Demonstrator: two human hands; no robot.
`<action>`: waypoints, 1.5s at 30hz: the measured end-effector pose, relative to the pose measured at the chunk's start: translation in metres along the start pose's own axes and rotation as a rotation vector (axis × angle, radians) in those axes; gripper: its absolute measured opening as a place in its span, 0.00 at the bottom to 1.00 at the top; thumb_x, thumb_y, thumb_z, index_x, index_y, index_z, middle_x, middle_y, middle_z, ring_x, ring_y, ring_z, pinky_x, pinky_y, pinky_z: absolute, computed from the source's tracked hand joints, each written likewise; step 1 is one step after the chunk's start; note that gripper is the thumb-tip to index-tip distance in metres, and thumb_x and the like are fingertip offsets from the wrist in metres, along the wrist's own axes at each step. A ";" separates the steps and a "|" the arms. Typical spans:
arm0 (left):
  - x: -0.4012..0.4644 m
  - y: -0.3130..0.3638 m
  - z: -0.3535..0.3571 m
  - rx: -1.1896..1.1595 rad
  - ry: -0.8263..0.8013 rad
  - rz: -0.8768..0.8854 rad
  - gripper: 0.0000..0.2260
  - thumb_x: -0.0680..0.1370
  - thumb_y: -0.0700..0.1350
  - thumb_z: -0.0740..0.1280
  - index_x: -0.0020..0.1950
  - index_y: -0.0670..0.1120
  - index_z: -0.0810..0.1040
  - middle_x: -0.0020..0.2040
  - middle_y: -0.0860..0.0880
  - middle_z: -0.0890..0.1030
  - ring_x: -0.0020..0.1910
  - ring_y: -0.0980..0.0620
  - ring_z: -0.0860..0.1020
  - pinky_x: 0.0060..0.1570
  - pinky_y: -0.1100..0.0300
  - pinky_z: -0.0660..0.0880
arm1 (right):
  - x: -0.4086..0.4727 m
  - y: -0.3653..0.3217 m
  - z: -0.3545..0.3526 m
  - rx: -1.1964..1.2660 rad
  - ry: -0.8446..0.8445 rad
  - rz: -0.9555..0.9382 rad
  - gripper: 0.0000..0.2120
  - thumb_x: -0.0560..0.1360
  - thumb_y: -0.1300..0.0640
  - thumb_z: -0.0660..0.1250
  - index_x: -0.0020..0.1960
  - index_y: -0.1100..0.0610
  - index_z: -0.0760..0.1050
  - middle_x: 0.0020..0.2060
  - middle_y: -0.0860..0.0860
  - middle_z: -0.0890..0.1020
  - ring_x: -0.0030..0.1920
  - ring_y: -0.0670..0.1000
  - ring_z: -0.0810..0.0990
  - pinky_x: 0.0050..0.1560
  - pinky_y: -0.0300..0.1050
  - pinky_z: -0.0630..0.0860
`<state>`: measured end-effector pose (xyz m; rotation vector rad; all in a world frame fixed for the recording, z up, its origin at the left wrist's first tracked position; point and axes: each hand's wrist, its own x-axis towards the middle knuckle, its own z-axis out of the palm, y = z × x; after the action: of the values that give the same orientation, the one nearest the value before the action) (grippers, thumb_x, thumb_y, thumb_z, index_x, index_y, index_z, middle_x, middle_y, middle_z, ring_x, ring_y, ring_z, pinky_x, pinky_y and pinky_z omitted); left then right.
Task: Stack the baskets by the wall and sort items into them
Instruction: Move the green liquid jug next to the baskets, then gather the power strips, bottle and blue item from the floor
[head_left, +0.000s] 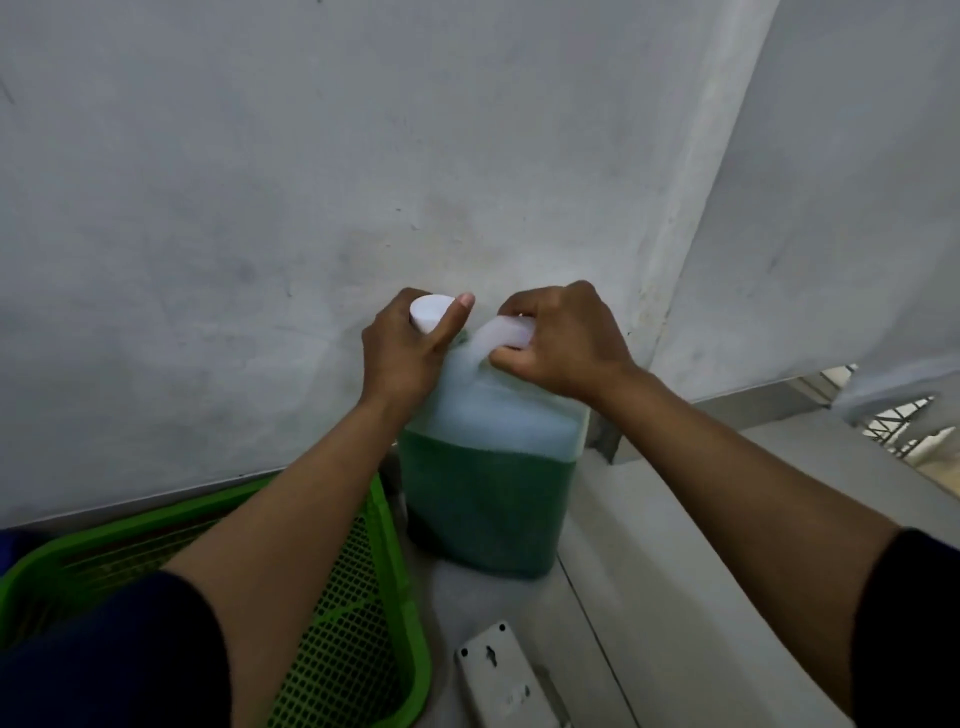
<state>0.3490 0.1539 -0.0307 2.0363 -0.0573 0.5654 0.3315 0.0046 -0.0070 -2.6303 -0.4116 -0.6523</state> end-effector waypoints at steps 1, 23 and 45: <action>-0.005 0.001 -0.002 -0.002 -0.054 -0.024 0.20 0.74 0.57 0.66 0.59 0.45 0.75 0.52 0.49 0.78 0.51 0.51 0.76 0.42 0.67 0.68 | -0.001 0.001 0.000 -0.018 -0.002 -0.010 0.18 0.65 0.47 0.69 0.50 0.54 0.83 0.44 0.53 0.86 0.41 0.56 0.82 0.43 0.51 0.80; -0.252 -0.073 -0.285 0.121 -0.439 -0.187 0.17 0.77 0.49 0.65 0.64 0.47 0.69 0.54 0.48 0.77 0.44 0.53 0.77 0.36 0.65 0.72 | -0.199 -0.261 0.040 0.023 -0.273 0.276 0.31 0.73 0.46 0.64 0.73 0.50 0.60 0.70 0.55 0.68 0.70 0.56 0.66 0.72 0.68 0.52; -0.336 0.023 -0.162 0.443 -1.110 0.100 0.18 0.76 0.50 0.66 0.64 0.48 0.69 0.61 0.44 0.78 0.55 0.48 0.77 0.52 0.59 0.73 | -0.432 -0.136 -0.064 -0.102 -0.686 0.842 0.38 0.70 0.43 0.70 0.73 0.52 0.57 0.66 0.60 0.66 0.64 0.61 0.70 0.63 0.55 0.71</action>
<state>-0.0160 0.2136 -0.0854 2.5489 -0.7439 -0.6066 -0.1091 0.0164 -0.1281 -2.6959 0.5604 0.5112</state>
